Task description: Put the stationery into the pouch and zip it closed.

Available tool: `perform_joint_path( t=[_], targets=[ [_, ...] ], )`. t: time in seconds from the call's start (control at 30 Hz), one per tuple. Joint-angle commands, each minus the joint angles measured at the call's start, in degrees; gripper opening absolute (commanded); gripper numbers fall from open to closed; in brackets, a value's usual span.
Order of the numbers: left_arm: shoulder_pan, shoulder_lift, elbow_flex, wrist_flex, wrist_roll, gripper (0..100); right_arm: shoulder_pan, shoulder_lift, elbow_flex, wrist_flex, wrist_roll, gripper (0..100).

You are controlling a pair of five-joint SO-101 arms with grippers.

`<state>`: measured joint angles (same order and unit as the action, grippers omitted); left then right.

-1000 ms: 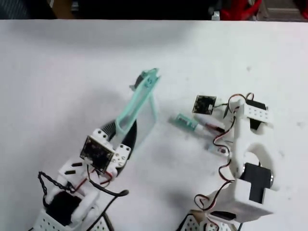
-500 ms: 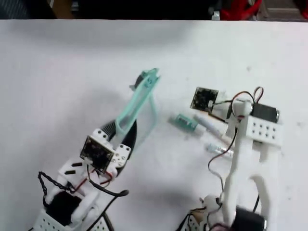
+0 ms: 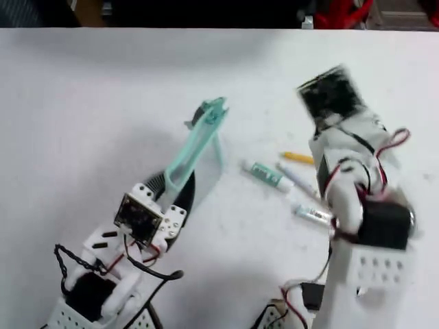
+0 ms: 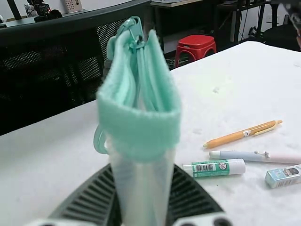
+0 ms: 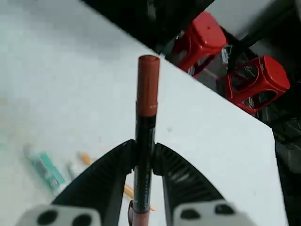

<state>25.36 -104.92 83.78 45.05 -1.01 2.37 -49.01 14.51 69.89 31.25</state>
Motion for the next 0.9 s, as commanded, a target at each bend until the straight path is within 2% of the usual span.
perform_joint_path(
  t=[0.0, 0.27, 0.43, 0.53, 0.6, 0.7, 0.87],
  targets=[
    [-0.4, 0.4, 0.7, -0.8, -0.4, 2, -7.2, -4.9, -5.8, 1.5, -13.7, 1.9],
    [-0.4, 0.4, 1.0, -1.1, -0.4, 2, -34.9, -12.4, -8.8, -0.8, -16.3, 1.9],
    [-0.4, 0.4, 1.0, -1.1, -0.4, 2, -45.4, -8.0, -9.3, -2.2, -16.4, 1.9],
    [-0.3, 0.4, 1.0, -1.1, -0.4, 2, -49.5, -5.2, -9.7, -2.7, -17.7, 1.9],
    [-0.3, 0.4, 1.0, -1.1, -0.4, 2, -50.9, -5.0, -10.5, -3.5, -22.4, 1.9],
    [-0.3, 0.4, 1.0, -1.1, -0.4, 2, -51.1, -5.0, -11.6, -3.3, -27.5, 1.9],
    [-0.3, 0.4, 1.0, -1.1, -0.4, 2, -52.2, -4.9, -9.8, -4.4, -30.2, 1.9]
  ],
)
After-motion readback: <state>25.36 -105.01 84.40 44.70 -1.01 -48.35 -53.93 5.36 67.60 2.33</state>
